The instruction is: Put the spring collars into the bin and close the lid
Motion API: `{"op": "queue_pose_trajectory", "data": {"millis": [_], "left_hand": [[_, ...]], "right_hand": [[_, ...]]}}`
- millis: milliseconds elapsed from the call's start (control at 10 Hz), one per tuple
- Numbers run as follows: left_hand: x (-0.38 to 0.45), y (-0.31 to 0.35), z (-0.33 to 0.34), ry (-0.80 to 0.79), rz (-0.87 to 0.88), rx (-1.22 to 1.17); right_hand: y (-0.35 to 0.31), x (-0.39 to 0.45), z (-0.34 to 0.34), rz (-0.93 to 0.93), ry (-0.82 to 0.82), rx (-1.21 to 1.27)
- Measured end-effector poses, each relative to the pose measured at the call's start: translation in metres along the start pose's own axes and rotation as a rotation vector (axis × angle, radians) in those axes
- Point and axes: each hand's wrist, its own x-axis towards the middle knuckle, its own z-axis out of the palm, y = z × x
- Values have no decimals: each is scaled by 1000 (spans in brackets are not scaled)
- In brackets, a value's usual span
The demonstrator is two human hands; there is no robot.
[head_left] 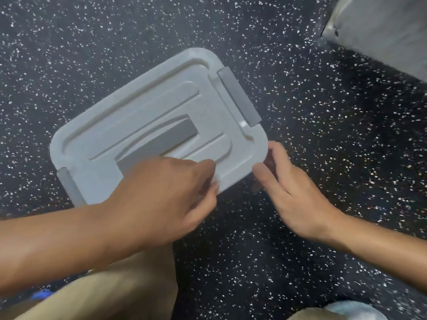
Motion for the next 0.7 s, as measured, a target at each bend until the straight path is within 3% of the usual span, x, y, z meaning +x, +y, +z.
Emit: {"op": "queue_pose_trajectory", "data": {"millis": [200, 300, 500, 700], "left_hand": [[-5, 8, 11, -63, 120, 174], [-5, 11, 12, -93, 91, 220], [-6, 25, 12, -127, 1, 280], [-2, 54, -8, -360, -223, 356]], "right_hand": [[3, -10, 17, 69, 36, 75], [-1, -17, 17, 101, 119, 83], [-4, -53, 15, 230, 241, 55], [-26, -120, -5, 323, 227, -15]]}}
